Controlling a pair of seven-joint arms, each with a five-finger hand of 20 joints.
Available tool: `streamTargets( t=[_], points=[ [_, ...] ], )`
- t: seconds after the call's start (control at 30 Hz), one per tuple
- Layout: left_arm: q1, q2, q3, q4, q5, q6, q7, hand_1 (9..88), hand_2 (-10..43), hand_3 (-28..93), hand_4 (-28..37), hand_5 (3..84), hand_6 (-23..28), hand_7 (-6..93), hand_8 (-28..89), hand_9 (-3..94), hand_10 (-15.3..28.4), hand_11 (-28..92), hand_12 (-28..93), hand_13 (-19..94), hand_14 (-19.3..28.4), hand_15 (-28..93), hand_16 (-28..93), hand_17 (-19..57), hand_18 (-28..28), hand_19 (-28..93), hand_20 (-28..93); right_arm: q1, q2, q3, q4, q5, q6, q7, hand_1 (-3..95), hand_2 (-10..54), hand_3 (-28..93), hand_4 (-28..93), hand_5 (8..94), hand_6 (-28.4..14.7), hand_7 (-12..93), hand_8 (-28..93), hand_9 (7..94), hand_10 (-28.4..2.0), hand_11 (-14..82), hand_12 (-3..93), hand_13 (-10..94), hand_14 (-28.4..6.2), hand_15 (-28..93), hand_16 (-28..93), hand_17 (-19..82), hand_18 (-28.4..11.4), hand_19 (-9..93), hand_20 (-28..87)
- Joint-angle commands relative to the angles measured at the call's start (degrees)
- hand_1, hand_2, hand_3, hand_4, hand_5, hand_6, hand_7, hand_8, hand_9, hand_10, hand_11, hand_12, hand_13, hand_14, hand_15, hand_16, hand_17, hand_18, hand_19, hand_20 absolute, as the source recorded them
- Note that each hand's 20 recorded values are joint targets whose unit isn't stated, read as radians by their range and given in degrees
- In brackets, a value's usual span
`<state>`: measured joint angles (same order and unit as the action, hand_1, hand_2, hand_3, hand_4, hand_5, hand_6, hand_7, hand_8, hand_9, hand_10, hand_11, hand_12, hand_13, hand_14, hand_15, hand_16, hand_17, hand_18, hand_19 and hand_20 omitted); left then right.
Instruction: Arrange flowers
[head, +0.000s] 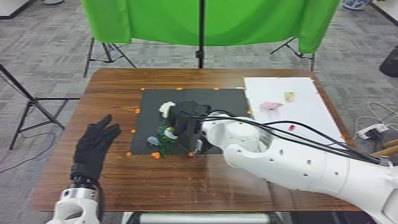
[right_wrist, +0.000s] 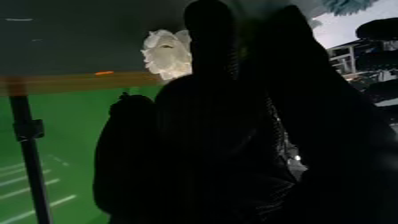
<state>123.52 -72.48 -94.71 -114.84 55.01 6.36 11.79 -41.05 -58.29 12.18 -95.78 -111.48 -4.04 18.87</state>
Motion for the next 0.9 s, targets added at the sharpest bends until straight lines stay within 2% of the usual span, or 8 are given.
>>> streamTargets(
  t=[0.03, 0.17, 0.23, 0.33, 0.4, 0.5, 0.7, 0.9],
  points=[
    [1.33, -0.47, 0.13, 0.3, 0.31, -0.58, -0.57, 18.4, 4.6, 64, -28.3, 39.9, 3.7, 7.9, -4, 41.0, 12.5, 15, 16, 29, 16.2, 18, 4, -0.3, 13.3, 6, 19, -0.57, 1.33, 3.38, -1.88, 0.96, -1.51, -0.37, 50.4, -9.5, 60, -17, 59.8, 1.5, 14, -9, 80.6, -10.7, 15.5, 28.8, 93, -1.6, 57, 34, 69, -7.9, 93, 53],
    [1.16, -0.59, 0.19, 0.32, 0.36, -0.63, -0.7, 18.3, 4.5, 64, -28.3, 39.8, 3.7, 7.9, -4, 40.9, 12.6, 15, 16, 29, 16.2, 18, 4, -0.3, 13.3, 6, 19, -1.52, 2.44, 7.02, -3.18, 2.13, -2.89, -0.15, 48.3, -9.5, 62, -18, 58.0, 1.4, 13, -9, 79.2, -11.2, 17.7, 26.0, 93, -1.6, 56, 34, 69, -8.0, 93, 52],
    [0.34, -0.58, 0.26, 0.66, 0.47, -0.48, -1.11, 18.4, 4.5, 64, -28.3, 39.8, 3.7, 7.9, -4, 40.8, 12.6, 15, 16, 29, 16.2, 18, 4, -0.4, 13.3, 6, 19, -2.84, 3.82, 11.38, -4.39, 2.28, -1.13, 0.31, 47.4, -9.5, 63, -18, 57.5, 1.4, 13, -9, 78.2, -11.7, 18.7, 23.4, 93, -1.7, 55, 34, 68, -8.0, 93, 52],
    [0.15, -0.48, 0.03, 0.74, 0.51, -0.35, -1.29, 18.6, 4.5, 63, -28.3, 39.7, 3.7, 7.9, -4, 40.8, 12.6, 15, 16, 29, 16.2, 17, 4, -0.4, 13.3, 6, 19, -6.13, 7.71, 19.73, -7.99, 0.83, 4.35, 2.52, 46.2, -9.5, 63, -18, 58.5, 1.1, 13, -9, 76.9, -12.1, 19.5, 20.8, 92, -2.5, 55, 34, 67, -9.1, 93, 51],
    [0.78, -0.45, -0.17, 0.48, 0.25, -0.18, -1.08, 18.6, 4.4, 63, -28.3, 39.8, 3.7, 7.8, -4, 40.8, 12.6, 15, 16, 29, 16.2, 17, 4, -0.4, 13.3, 6, 19, -8.87, 11.16, 25.42, -10.74, -0.65, 6.64, 5.18, 45.5, -9.5, 63, -17, 59.7, 1.0, 14, -9, 76.4, -12.2, 19.4, 20.6, 91, -3.0, 55, 34, 66, -9.9, 93, 52],
    [1.76, -0.54, -0.39, 0.02, 0.26, -0.01, -0.88, 18.6, 4.4, 63, -28.3, 39.8, 3.7, 7.8, -4, 40.9, 12.6, 15, 16, 29, 16.4, 18, 5, -0.4, 13.3, 6, 19, -13.8, 15.09, 33.92, -12.81, -3.81, 6.44, 10.01, 43.6, -9.5, 63, -16, 60.5, 0.7, 13, -9, 75.3, -13.4, 18.4, 20.3, 89, -4.0, 56, 34, 64, -10.8, 93, 53],
    [2.27, -0.48, -0.55, -0.23, 0.29, -0.01, -0.82, 18.6, 4.4, 63, -28.3, 39.8, 3.7, 7.8, -4, 40.9, 12.6, 15, 16, 29, 16.3, 18, 4, -0.4, 13.3, 6, 19, -19.15, 17.68, 42.76, -7.83, -2.94, 1.82, 16.1, 40.0, -9.5, 62, -14, 60.8, -0.8, 11, -8, 72.9, -15.7, 16.6, 20.5, 87, -5.6, 57, 34, 62, -12.0, 93, 54],
    [1.84, -0.49, -0.61, -0.25, 0.33, 0.07, -0.73, 18.7, 4.5, 63, -28.3, 39.7, 3.7, 7.8, -4, 41.0, 12.6, 15, 16, 28, 16.3, 18, 4, -0.4, 13.3, 6, 19, -22.14, 18.25, 43.52, -4.28, -0.88, -2.12, 16.17, 39.5, -9.5, 61, -14, 60.3, -1.0, 10, -7, 72.1, -16.0, 16.3, 20.8, 86, -5.8, 57, 33, 61, -12.1, 93, 54]
  ],
)
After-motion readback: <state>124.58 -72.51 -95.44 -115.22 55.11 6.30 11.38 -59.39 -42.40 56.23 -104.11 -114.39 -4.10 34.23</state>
